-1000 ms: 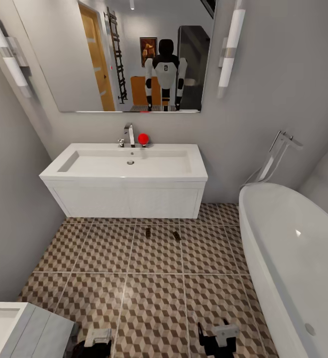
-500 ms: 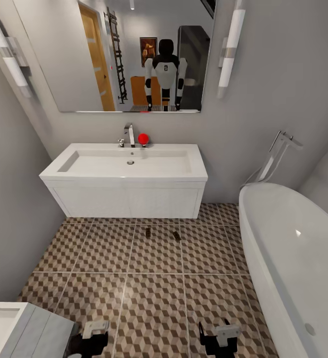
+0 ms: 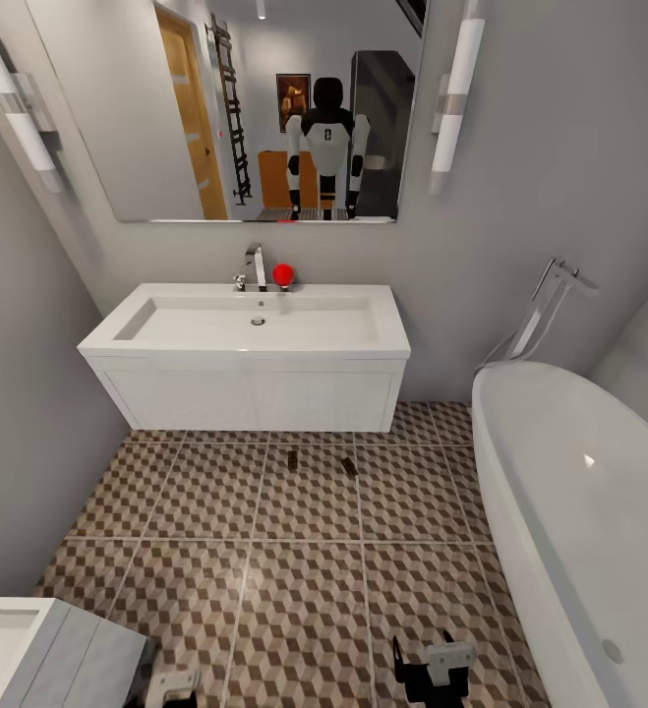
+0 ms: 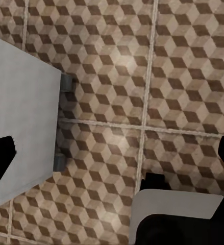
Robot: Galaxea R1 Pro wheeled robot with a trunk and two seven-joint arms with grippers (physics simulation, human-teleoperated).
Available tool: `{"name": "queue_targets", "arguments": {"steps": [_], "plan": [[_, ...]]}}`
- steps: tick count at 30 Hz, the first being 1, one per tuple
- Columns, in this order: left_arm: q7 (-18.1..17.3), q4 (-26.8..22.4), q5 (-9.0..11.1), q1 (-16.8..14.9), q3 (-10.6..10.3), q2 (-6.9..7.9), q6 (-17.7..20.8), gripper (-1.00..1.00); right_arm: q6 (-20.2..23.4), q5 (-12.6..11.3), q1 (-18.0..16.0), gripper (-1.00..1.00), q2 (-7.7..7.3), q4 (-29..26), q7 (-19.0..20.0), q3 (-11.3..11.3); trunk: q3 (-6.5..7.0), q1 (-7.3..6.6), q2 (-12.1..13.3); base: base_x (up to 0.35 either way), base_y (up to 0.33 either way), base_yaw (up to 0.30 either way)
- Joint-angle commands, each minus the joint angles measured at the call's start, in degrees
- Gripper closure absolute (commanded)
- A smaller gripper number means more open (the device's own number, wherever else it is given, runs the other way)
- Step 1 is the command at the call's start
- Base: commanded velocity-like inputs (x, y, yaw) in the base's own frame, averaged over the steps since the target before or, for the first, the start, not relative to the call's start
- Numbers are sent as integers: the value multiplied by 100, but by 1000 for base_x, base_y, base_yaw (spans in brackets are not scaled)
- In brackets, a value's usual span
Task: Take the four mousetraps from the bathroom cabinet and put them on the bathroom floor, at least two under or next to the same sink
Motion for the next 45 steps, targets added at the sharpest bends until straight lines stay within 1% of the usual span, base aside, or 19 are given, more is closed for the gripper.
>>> {"name": "queue_targets", "arguments": {"steps": [1,8,17,23,45], "plan": [[29,20,40,-2,-50,0,-33,-100,-7,11,-5,-100,1,6,-58,46,-9,3,-10,0,0,0],[26,111,40,-2,-50,-10,-102,-100,-3,9,-5,-100,2,6,-59,46,-9,3,-10,0,0,0],[26,192,40,0,-50,-92,-114,-100,-4,11,-5,-100,2,6,-59,46,-9,3,-10,0,0,0],[26,234,40,-1,-50,-121,-116,-100,-4,11,-5,-100,2,6,-59,46,-9,3,-10,0,0,0],[26,281,40,-1,-50,-135,-116,-100,-8,11,-5,-100,2,6,-59,45,-9,3,-10,0,0,0]]}}
